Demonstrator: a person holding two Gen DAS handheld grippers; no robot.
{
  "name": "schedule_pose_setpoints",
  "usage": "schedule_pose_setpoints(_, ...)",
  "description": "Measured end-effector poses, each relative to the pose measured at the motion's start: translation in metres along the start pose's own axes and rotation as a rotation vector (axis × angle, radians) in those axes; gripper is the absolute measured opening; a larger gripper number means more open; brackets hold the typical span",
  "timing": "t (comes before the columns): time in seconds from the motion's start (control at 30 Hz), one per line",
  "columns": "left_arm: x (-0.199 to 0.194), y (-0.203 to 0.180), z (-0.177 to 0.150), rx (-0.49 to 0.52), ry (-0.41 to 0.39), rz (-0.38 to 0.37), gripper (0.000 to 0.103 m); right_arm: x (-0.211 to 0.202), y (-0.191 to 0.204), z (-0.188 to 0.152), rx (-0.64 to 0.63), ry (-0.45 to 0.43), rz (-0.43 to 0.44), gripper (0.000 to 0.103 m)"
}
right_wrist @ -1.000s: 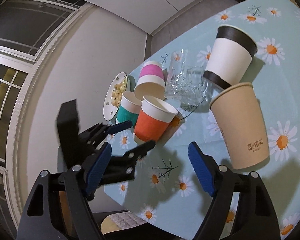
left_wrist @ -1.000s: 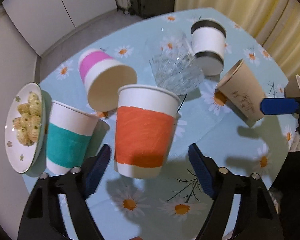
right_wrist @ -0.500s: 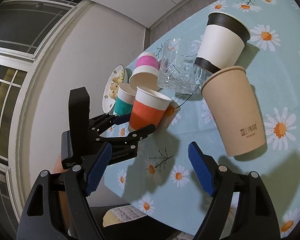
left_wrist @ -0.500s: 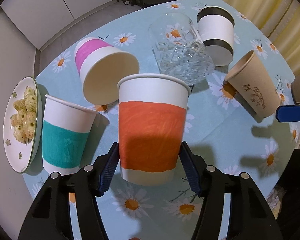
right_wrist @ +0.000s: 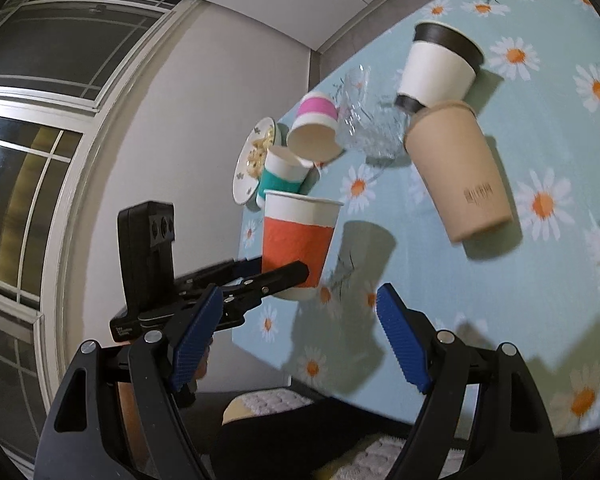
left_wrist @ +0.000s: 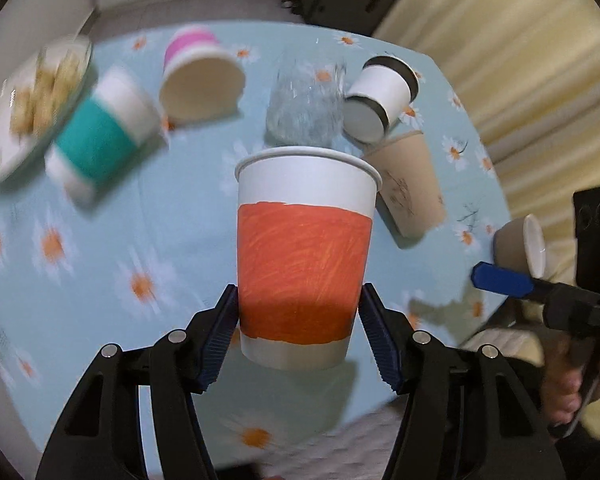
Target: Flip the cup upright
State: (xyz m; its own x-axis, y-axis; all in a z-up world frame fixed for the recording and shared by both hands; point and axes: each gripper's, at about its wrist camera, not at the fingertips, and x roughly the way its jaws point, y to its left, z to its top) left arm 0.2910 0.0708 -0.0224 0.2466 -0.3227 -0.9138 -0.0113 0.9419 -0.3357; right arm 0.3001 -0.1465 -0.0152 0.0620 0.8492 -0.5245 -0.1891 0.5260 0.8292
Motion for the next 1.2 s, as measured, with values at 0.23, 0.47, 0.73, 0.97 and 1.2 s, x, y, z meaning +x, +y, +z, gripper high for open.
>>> schedule_pose_setpoints(0.23,0.018,-0.008,-0.058,-0.18,-0.007,-0.094,0.059,-0.015,-0.014,-0.019,0.01,0.044,-0.031,0.079)
schedule_pose_setpoints(0.47,0.036,-0.027,-0.087,-0.271,-0.026,-0.15,0.059,-0.02,-0.033,-0.042,0.043,0.078,-0.022,0.079)
schedule_pose_setpoints(0.73,0.043,-0.042,-0.092,-0.271,-0.063,-0.141,0.06,-0.027,-0.037,-0.047,0.048,0.073,-0.021,0.079)
schedule_pose_setpoints(0.97,0.044,-0.039,-0.093,-0.3,-0.066,-0.158,0.065,-0.025,-0.037,-0.045,0.06,0.076,-0.027,0.079)
schedule_pose_setpoints(1.2,0.038,-0.038,-0.093,-0.3,-0.085,-0.168,0.088,-0.022,-0.039,-0.045,0.066,0.089,-0.036,0.079)
